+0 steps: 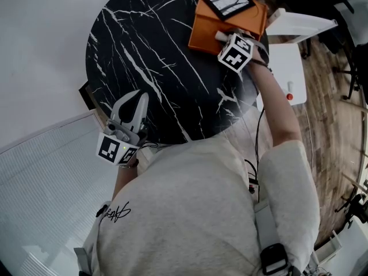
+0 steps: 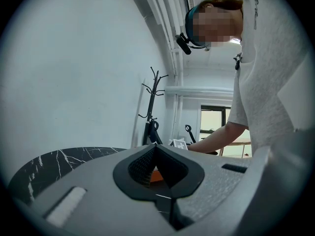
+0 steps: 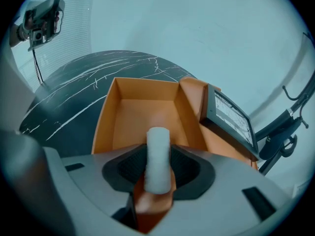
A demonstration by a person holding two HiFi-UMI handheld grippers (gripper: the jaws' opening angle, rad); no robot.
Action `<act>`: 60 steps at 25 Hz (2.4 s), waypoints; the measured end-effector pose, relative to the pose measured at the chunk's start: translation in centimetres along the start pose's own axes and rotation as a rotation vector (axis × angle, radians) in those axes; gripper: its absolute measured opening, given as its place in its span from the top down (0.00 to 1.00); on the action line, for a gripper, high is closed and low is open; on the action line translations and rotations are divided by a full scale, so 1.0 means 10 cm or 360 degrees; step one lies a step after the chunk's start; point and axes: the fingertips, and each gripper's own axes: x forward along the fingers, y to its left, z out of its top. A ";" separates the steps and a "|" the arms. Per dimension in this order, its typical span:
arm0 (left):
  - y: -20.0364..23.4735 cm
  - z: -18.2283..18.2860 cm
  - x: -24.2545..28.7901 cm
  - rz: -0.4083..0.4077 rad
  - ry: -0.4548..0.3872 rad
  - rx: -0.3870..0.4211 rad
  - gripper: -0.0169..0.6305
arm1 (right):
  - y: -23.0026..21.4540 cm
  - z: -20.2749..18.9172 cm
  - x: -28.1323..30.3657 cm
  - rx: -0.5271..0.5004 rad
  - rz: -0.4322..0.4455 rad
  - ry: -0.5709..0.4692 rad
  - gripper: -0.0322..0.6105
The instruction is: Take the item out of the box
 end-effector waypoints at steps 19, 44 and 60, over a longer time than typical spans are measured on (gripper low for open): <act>-0.01 0.00 -0.02 -0.0020 -0.0003 0.0008 0.97 | 0.05 -0.01 0.05 0.0022 0.0044 -0.0001 0.75; -0.02 0.09 0.08 -0.0043 -0.0052 0.0023 0.97 | 0.06 0.00 0.06 0.0007 0.0034 0.0004 0.75; -0.01 0.11 -0.01 -0.0027 -0.0051 0.0036 0.97 | -0.01 -0.02 0.05 0.0003 -0.0105 0.0036 0.75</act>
